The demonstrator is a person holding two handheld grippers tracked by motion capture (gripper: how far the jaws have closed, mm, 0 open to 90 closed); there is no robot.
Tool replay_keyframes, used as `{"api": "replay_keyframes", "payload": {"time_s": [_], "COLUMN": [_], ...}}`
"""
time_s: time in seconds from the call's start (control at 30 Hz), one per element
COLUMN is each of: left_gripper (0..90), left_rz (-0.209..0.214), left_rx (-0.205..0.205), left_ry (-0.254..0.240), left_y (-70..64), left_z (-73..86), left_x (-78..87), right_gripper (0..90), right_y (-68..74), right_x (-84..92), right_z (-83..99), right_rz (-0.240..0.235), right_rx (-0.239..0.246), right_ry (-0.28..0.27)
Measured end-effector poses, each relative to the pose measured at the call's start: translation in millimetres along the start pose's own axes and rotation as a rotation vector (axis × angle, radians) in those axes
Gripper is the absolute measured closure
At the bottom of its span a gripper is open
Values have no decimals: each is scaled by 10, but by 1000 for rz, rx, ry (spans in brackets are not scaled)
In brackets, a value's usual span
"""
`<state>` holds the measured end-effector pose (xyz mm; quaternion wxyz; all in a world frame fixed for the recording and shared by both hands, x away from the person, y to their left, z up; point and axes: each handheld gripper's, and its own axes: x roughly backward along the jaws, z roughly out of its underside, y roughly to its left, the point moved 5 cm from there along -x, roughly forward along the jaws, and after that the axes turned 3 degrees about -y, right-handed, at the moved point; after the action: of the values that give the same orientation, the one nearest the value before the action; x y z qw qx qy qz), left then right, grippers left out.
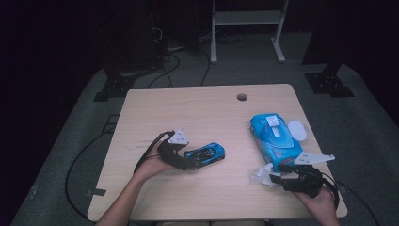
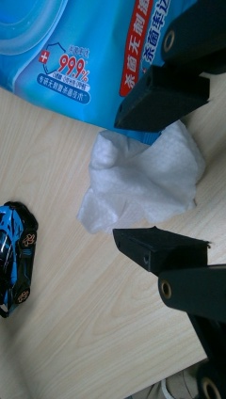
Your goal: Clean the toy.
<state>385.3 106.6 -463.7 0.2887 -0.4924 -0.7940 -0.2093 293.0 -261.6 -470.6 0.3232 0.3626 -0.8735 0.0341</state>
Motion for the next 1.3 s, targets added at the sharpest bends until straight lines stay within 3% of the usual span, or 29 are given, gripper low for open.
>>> {"api": "replay_keyframes", "payload": {"time_s": [0.87,1.3], "left_gripper": [167,167], "left_rz": [-18,3], "left_rx": [38,46], "left_ry": [-74,-113], "left_y": [-121,-260], "left_z": [206,265], "left_x": [260,330], "right_gripper": [376,373], "right_y": [27,16], "right_x": [-5,30], "right_z": [-20,-21], "right_rz": [-29,-31], "right_rx": [-12,-25], "right_ry": [-52,-86]}}
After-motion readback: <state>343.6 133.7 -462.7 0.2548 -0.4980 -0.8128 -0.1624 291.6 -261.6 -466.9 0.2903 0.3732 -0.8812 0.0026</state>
